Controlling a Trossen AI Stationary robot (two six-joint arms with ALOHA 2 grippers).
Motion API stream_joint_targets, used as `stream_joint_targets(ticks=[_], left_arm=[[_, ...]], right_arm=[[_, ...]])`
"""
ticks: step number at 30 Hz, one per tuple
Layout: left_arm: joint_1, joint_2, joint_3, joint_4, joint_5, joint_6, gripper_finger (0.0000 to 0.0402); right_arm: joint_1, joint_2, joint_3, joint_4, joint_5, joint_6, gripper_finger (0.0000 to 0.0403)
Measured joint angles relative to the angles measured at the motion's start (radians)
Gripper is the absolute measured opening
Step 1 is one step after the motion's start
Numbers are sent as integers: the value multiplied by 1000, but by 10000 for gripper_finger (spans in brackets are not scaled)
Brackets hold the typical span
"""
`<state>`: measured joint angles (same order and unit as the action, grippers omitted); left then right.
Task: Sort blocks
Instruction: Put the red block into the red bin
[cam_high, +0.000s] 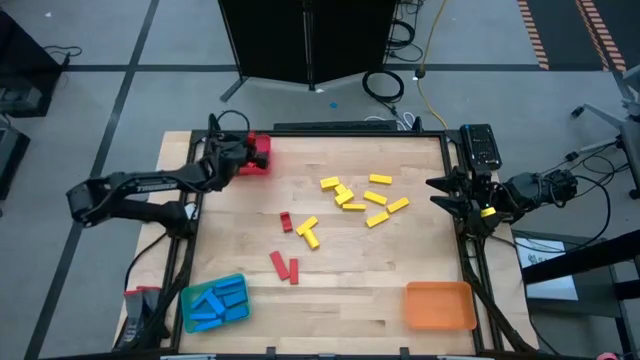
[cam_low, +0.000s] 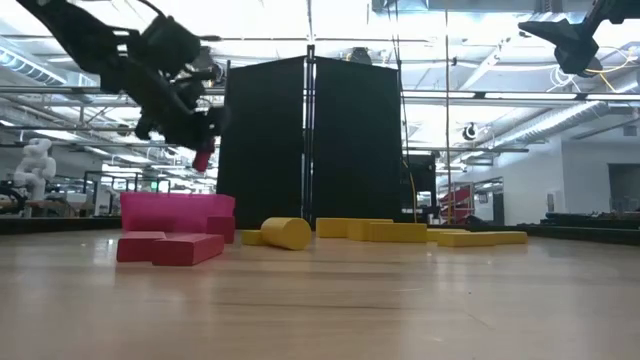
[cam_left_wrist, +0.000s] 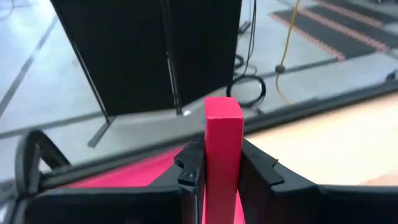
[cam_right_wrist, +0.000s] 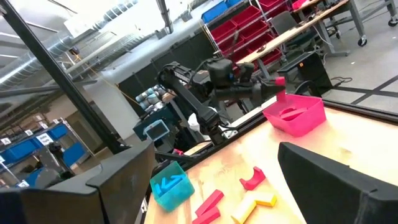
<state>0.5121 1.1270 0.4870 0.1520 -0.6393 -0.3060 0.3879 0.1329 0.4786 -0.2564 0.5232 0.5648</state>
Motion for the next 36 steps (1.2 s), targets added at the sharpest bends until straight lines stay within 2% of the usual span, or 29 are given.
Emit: stream_joint_targets(ticks=[12,18,20,23,28,31,36], left_arm=[[-1,198,-6,-1,1,-82,61],[10,237,-6,12,-3,-86,62],[25,240,-6,23,-5,-107,86],[56,240,-6,23,7,-132,147],[97,229,-5,22,174,-134,220],[99,212,11,19,250,-113,242],[91,145,80,16,363,58,252]], right_arm=[[0,0,0,1,0,35,338],[0,0,0,1,-1,60,338],[0,0,0,2,-1,60,338],[0,0,0,6,-1,55,338],[0,0,0,6,-1,46,338],[0,0,0,5,-1,45,338],[0,0,0,5,-1,44,338]])
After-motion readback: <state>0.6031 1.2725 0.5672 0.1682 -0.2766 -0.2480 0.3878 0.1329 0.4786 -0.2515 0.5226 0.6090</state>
